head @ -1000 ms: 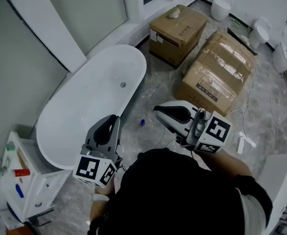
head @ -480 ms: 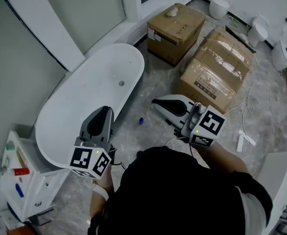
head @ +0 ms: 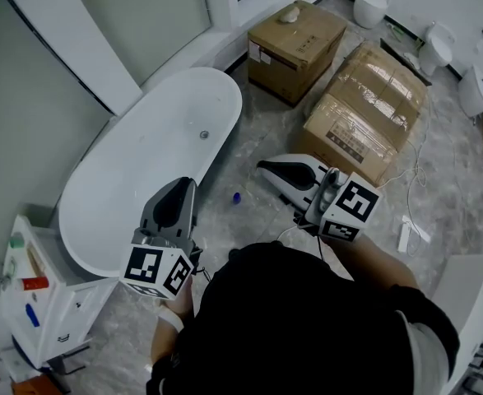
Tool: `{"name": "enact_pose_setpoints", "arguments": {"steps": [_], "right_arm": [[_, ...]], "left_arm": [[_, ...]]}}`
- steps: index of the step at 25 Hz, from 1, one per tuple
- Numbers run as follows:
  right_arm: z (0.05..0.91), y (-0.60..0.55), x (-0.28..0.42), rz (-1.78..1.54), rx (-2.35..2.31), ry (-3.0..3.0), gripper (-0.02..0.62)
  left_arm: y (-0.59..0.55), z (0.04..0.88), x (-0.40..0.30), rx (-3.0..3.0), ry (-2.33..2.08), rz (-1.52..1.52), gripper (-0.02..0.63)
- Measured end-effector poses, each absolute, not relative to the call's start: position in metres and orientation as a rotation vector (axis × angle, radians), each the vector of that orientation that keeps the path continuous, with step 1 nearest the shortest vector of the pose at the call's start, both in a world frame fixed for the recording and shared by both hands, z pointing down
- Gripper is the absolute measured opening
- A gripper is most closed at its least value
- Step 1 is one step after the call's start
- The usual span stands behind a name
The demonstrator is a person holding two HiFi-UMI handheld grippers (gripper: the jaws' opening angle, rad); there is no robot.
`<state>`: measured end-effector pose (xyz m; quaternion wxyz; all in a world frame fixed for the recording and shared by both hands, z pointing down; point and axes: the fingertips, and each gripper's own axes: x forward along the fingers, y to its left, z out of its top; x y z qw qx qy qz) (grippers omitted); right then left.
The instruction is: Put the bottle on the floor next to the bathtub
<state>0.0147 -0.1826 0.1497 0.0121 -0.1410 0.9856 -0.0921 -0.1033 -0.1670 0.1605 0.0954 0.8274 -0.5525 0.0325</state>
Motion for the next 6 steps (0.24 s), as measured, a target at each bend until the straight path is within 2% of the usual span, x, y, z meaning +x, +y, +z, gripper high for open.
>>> {"name": "enact_pose_setpoints", "arguments": {"steps": [6], "right_arm": [[0.1540, -0.1814, 0.0150, -0.299, -0.434, 3.070, 0.027]], "left_arm": [[-0.1649, 0.1701, -0.0913, 2.462, -1.586, 0.127, 0.040]]}}
